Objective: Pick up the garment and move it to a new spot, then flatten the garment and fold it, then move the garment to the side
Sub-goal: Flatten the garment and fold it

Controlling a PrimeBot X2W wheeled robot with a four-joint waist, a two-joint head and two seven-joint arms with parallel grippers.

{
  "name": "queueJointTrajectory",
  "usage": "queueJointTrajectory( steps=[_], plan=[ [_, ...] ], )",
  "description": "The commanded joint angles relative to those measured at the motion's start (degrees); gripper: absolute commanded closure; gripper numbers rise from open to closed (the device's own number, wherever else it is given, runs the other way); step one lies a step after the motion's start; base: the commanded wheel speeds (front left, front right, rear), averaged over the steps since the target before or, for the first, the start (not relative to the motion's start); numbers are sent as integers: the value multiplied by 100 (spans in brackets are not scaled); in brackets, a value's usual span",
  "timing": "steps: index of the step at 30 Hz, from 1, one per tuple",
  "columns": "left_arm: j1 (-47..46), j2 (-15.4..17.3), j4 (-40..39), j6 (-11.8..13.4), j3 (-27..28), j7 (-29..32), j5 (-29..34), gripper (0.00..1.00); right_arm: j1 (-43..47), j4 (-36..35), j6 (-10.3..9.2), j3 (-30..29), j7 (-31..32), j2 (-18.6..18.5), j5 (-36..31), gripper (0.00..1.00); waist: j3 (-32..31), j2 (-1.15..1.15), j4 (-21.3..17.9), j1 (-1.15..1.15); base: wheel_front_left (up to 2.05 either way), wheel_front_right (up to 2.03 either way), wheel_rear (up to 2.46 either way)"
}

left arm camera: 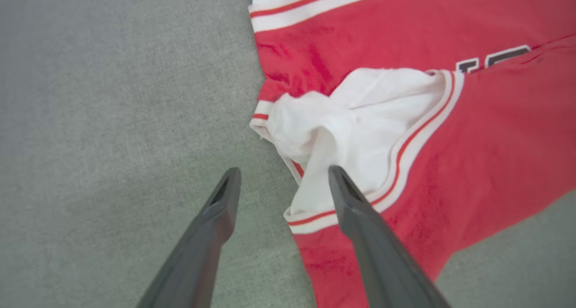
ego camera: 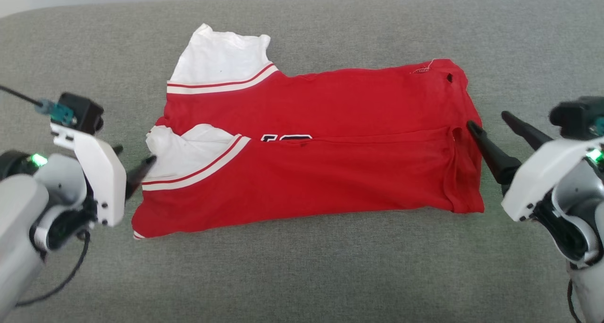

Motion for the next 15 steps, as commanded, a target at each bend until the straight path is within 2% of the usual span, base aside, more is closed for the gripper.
queueJointTrajectory(
  steps=[1,6,9,13,15],
  plan=[
    [123,55,-170,116,32,47,-116,0,106,-102,0,-56,-101,53,-70,0,-7,0,-20,0,0,0,0],
    [713,441,-1303,819,32,248,-351,0,559,-630,0,-497,-480,337,-361,0,8,0,-95,0,0,0,0],
    [1005,604,-1690,1163,0,331,-472,0,792,-871,0,-692,-531,524,-486,0,50,0,-173,0,0,0,0],
    [1249,685,-1783,1472,45,357,-630,0,1084,-1141,0,-838,-368,761,-564,0,123,0,-300,0,0,0,0],
    [1297,672,-1675,1525,46,378,-704,0,1159,-1215,0,-874,-241,845,-608,0,162,0,-359,0,0,0,0]
  ],
)
